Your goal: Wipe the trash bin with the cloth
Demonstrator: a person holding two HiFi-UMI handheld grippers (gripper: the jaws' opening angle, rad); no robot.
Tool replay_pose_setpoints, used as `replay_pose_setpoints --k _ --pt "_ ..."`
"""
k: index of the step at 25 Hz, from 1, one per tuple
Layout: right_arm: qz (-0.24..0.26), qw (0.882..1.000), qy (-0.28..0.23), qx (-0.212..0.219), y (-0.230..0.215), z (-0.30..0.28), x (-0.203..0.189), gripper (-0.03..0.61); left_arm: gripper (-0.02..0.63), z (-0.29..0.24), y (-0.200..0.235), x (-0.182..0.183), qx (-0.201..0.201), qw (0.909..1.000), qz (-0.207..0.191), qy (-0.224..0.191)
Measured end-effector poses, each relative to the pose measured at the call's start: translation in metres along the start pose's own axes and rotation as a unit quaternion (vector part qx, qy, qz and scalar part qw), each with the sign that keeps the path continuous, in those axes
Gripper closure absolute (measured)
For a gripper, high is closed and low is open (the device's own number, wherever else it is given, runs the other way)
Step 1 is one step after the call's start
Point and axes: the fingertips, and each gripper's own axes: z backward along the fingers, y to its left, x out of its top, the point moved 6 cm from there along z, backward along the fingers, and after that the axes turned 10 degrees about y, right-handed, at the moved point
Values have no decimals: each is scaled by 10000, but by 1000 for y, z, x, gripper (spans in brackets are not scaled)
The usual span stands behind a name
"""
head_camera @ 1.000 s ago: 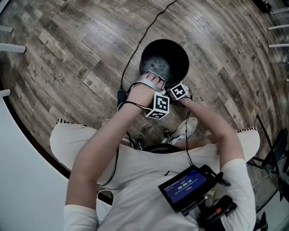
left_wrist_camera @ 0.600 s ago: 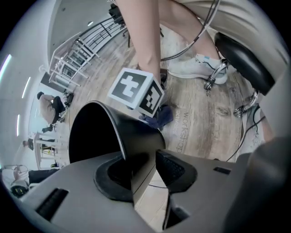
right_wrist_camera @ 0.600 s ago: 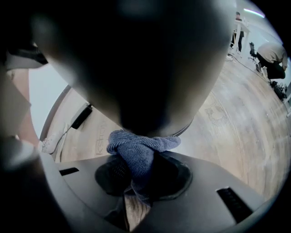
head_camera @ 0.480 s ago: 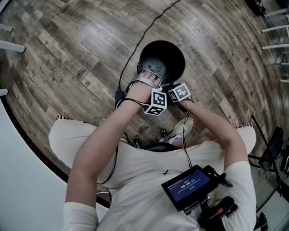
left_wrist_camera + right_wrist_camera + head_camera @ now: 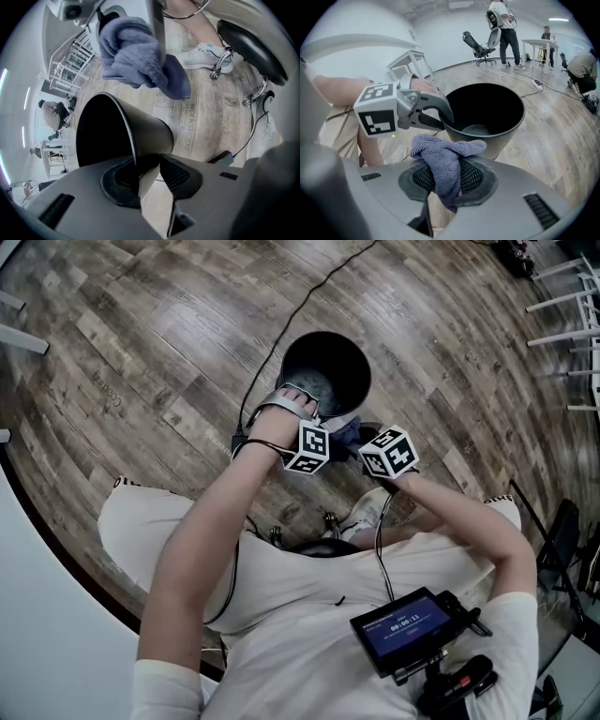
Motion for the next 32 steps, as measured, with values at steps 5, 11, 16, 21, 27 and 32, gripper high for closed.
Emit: replay_pose_setpoints --k 5,11,16,21,27,32 --pt "-218 9996 -138 -106 -6 8 15 484 500 5 -5 8 -49 9998 -185 -24" --pt "-404 9990 144 -86 -19 -24 10 484 506 8 -8 12 -24 9998 -179 -36" --pt "-344 9985 404 -116 -34 -66 -4 484 507 7 -6 13 -77 9998 -196 -53" --pt "-369 9976 525 -244 -60 -111 -24 484 511 8 -1 16 -154 9997 -178 -75" --pt "-514 9978 395 -122 -83 -163 -44 483 511 8 -1 19 -176 9996 -178 -156" --pt "-349 9965 648 -394 -101 -194 -56 484 511 7 2 20 -184 9995 -117 -207"
